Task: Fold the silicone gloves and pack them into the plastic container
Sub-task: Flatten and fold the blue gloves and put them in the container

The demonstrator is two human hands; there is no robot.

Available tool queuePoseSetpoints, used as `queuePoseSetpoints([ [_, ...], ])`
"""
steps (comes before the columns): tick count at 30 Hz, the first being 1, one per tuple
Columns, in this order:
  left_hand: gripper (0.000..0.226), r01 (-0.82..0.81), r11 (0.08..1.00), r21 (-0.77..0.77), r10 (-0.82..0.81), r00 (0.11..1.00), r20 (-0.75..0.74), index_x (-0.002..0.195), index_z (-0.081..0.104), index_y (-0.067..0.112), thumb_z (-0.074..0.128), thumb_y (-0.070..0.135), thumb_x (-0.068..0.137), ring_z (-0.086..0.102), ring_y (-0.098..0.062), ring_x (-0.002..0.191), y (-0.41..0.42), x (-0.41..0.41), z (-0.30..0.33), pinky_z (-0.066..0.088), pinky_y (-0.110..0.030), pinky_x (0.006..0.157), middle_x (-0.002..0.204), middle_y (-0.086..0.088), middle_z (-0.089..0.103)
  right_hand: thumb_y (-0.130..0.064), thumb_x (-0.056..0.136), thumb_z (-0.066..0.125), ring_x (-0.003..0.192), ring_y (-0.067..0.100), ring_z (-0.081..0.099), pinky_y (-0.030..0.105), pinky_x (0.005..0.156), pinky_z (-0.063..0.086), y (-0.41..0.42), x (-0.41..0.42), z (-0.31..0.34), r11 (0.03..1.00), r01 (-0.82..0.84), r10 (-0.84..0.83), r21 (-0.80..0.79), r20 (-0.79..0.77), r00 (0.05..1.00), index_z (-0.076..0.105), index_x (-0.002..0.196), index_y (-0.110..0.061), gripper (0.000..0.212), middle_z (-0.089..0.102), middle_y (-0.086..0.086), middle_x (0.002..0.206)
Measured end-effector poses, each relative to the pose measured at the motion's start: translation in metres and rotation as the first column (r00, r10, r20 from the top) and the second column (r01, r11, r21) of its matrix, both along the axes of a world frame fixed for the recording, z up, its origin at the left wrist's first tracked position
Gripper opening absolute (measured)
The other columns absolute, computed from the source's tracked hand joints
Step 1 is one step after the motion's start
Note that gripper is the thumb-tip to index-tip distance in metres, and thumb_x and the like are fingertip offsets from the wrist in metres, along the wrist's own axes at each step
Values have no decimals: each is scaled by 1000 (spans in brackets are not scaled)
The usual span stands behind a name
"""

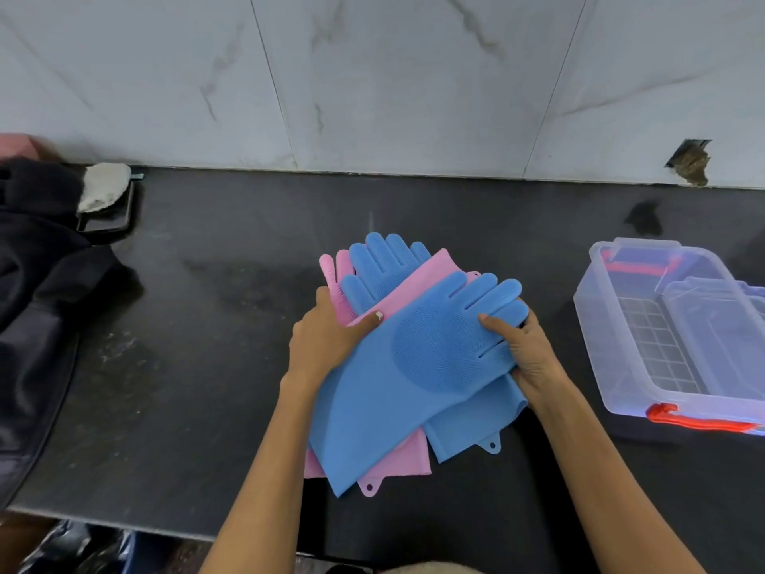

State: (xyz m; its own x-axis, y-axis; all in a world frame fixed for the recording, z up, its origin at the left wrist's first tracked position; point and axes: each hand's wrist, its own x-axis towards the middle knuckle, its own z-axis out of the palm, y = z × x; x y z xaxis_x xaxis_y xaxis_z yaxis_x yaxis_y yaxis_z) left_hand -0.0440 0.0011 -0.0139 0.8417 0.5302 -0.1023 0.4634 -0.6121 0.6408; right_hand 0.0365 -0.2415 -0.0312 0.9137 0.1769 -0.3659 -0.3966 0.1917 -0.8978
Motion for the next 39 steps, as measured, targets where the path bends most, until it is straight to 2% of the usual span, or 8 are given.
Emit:
queuePoseSetpoints([
  [7, 57, 16, 992, -127, -3, 995, 99, 116, 39, 22, 68, 51, 77, 51, -3, 76, 16, -6, 0, 35, -18, 57, 102, 11, 51, -11, 75, 74, 98, 21, 63, 31, 66, 55, 18, -1, 2, 997, -44, 46, 57, -36, 998, 44, 133, -23, 66, 62, 6, 118],
  [14, 58, -132, 975, -180, 144, 988, 54, 113, 42, 22, 73, 49, 72, 56, -16, 89, 92, -42, 0, 39, -25, 58, 106, 5, 56, -5, 78, 71, 97, 19, 64, 28, 64, 55, 101, -20, 4, 980, -153, 157, 129, -15, 988, 39, 135, -24, 68, 62, 3, 116],
  [18, 63, -231, 961, -149, 236, 972, 19, 118, 44, 21, 74, 49, 70, 54, -19, 94, 148, -74, 6, 37, -24, 59, 109, 4, 56, -2, 81, 68, 103, 21, 63, 37, 79, 56, 167, -36, 6, 949, -269, 274, 163, -3, 962, 35, 136, -24, 68, 60, 3, 117],
  [22, 75, -334, 937, -107, 335, 942, -4, 127, 45, 20, 73, 53, 65, 54, -23, 105, 200, -108, 16, 40, -34, 75, 115, 3, 56, 3, 83, 64, 111, 26, 59, 43, 90, 53, 239, -56, 8, 917, -357, 362, 178, 4, 932, 33, 135, -22, 66, 58, 6, 122],
  [27, 75, -434, 893, 120, 447, 886, -122, 137, 35, 19, 65, 53, 78, 54, -35, 115, 241, -132, 15, 42, -43, 87, 131, -9, 56, 1, 83, 63, 115, 24, 55, 46, 97, 49, 306, -72, 13, 898, -426, 429, 107, 0, 903, 29, 138, -25, 70, 52, 8, 130],
  [32, 74, -444, 745, 498, 569, 813, -127, 146, 26, 20, 49, 59, 87, 51, -36, 115, 221, -135, 15, 45, -47, 83, 137, -8, 45, -4, 82, 68, 116, 24, 55, 47, 98, 48, 310, -68, 11, 885, -456, 461, 97, -28, 887, 22, 143, -25, 79, 50, 7, 134],
  [36, 43, -485, 703, 521, 555, 831, 24, 123, 56, 18, 39, 47, 96, 51, -34, 105, 187, -147, 7, 42, -47, 84, 123, -7, 52, -9, 77, 75, 122, 17, 52, 43, 103, 43, 269, -64, 10, 860, -500, 503, 97, -10, 864, 5, 146, -37, 102, 54, -7, 127],
  [39, 35, -455, 719, 526, 520, 854, 27, 101, 65, 12, 41, 38, 98, 50, -33, 98, 179, -161, 3, 43, -44, 82, 109, -8, 57, -17, 71, 81, 111, 10, 58, 34, 94, 48, 236, -74, 9, 852, -521, 522, -48, 24, 853, 17, 139, -43, 97, 61, -13, 112],
])
